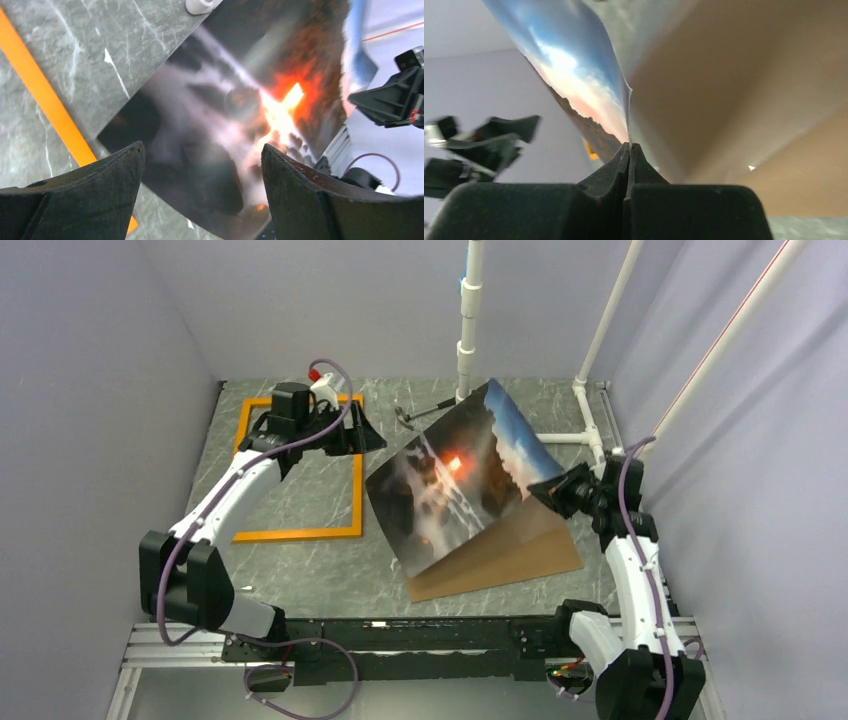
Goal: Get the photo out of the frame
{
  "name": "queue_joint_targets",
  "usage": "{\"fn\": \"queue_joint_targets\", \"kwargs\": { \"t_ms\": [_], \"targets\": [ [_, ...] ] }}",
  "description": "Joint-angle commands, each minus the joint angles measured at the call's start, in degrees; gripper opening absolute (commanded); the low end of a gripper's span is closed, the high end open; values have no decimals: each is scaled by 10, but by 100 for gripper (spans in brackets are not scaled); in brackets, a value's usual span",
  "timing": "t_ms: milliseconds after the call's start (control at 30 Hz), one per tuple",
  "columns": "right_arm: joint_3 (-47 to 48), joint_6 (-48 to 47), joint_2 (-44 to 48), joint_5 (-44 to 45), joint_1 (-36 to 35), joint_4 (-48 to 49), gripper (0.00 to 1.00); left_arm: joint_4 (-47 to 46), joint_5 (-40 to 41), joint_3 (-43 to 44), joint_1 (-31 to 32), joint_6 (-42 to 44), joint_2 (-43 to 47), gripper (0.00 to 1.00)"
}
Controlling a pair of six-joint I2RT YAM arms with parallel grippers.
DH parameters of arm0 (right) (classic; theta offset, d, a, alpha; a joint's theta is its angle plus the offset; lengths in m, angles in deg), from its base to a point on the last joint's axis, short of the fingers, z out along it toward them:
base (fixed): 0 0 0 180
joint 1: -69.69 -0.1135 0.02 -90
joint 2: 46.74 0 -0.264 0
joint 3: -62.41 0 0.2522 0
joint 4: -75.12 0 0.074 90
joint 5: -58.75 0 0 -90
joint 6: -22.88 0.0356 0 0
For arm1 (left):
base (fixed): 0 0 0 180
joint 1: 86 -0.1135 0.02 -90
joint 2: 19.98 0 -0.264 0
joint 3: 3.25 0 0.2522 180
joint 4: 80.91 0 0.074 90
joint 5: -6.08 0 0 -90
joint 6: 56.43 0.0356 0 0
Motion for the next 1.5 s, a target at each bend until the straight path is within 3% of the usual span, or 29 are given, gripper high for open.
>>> {"fn": "queue_joint_targets", "kwargs": {
  "t_ms": [0, 233, 400, 700, 733, 867, 1000, 1167, 1300, 1467],
  "targets": [
    [-95, -104, 43, 5, 31, -17, 0, -48, 16, 43, 43, 78, -57, 88],
    [-170, -158, 97, 136, 44, -88, 0, -96, 32, 100, 81, 83, -192, 86],
    [-219, -111, 125, 231, 45, -95, 0, -85, 66, 171, 114, 98, -283, 87],
    [-232, -96, 106, 268, 45, -99, 0, -91, 53, 297, 135, 108, -427, 85],
    [-231, -99, 108, 268, 45, -101, 5, -97, 49, 304, 136, 111, -440, 85],
    [-233, -92, 105, 254, 45, -110, 42, -147, 25, 308, 137, 109, -470, 84],
    [-220, -93, 79, 251, 45, -134, 65, -176, 7, 310, 141, 93, -500, 83],
    [-206, -59, 47, 277, 45, -194, 84, -181, -18, 322, 155, 90, -528, 83],
    [-182, -60, 11, 303, 45, -262, 88, -181, -26, 322, 167, 90, -539, 83],
    [-208, -75, 17, 268, 44, -243, 91, -186, -48, 339, 179, 82, -560, 82]
  ]
}}
